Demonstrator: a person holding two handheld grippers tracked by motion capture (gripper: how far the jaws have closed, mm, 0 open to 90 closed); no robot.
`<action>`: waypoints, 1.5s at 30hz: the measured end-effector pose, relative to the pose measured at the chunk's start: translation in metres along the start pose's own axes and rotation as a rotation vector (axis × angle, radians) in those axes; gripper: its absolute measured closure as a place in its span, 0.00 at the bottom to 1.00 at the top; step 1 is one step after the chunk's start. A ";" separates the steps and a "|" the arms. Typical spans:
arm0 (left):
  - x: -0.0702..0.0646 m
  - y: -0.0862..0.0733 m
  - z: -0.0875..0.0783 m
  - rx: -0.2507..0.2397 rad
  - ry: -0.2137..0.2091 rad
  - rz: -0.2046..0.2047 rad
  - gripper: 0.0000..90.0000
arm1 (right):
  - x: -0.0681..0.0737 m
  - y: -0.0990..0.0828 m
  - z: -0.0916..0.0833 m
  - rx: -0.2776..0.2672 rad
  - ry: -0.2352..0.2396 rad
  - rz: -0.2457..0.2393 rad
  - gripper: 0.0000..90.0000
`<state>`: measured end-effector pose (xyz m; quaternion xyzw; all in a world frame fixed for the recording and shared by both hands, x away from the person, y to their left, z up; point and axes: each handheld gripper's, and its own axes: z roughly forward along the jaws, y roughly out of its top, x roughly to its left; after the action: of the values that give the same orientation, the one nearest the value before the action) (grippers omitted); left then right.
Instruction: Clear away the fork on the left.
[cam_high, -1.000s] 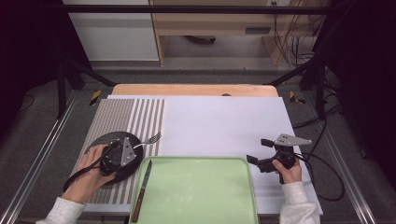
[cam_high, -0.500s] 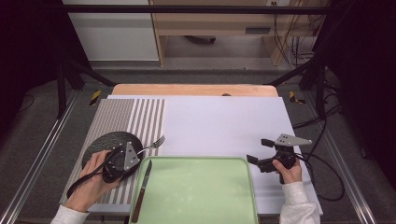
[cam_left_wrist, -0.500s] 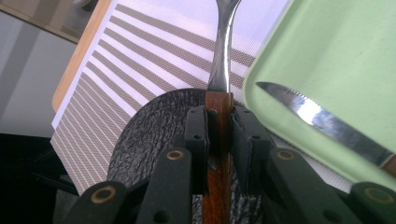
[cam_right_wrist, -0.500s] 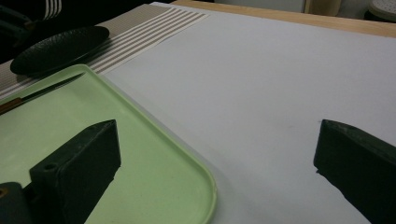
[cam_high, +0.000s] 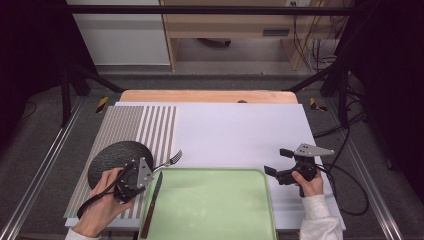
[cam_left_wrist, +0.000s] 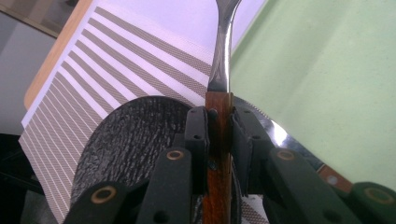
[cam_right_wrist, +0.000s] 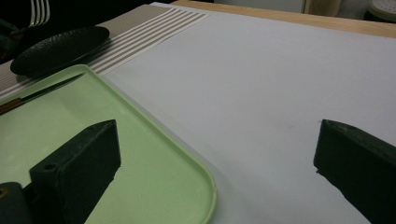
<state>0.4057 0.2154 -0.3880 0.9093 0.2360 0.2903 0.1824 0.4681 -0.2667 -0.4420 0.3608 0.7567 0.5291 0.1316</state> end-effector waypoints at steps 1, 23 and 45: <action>-0.001 0.001 0.000 0.000 -0.003 -0.009 0.85 | 0.000 0.000 0.000 0.000 0.000 0.000 0.01; -0.034 0.013 0.004 0.031 -0.080 -0.032 0.85 | 0.000 0.000 -0.001 -0.001 -0.003 -0.003 0.01; -0.066 0.031 -0.002 0.055 -0.159 -0.062 0.85 | 0.000 0.000 -0.001 0.000 -0.004 -0.002 0.01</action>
<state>0.3669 0.1555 -0.4011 0.9262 0.2569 0.2049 0.1846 0.4677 -0.2672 -0.4416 0.3610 0.7567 0.5284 0.1336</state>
